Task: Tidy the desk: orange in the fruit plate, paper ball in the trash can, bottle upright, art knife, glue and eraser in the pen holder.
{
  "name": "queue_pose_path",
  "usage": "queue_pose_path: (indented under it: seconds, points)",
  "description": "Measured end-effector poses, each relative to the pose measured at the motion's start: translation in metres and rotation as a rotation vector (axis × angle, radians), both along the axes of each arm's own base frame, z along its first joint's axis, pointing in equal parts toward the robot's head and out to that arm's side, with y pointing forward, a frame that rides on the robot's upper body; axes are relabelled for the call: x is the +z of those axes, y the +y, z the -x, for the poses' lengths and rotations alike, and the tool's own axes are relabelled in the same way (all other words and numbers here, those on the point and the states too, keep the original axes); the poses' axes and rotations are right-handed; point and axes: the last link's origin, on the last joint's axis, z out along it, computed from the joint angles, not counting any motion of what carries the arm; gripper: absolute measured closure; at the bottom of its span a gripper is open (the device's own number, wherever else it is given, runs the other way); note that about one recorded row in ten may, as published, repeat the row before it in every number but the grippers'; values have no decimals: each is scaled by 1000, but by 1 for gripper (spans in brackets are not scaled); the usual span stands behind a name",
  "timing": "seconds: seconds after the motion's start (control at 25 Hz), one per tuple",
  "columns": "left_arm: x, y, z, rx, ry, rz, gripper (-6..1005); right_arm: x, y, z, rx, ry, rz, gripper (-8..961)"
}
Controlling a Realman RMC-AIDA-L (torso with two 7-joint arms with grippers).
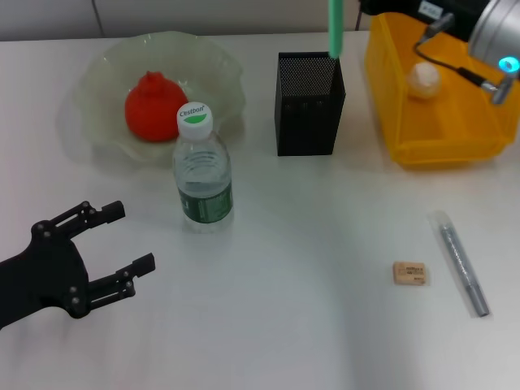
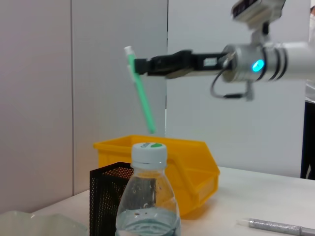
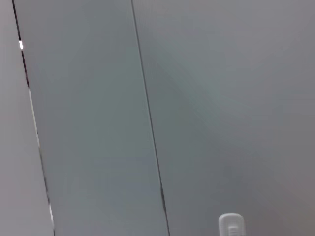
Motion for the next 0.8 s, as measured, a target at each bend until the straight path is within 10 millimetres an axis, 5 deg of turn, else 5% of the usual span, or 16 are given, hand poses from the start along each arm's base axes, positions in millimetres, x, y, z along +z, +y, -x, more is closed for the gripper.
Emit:
queue_pose_path:
  seconds: [0.32, 0.72, 0.8]
  points:
    - [-2, 2, -2, -4, -3, 6, 197, -61, 26, -32, 26, -26, 7, 769]
    - [-1, 1, -1, -4, -3, 7, 199, -59, 19, -37, 46, -39, -13, 763]
    - [-1, 1, -1, -4, -3, 7, 199, -57, 17, -38, 46, -34, -19, 699]
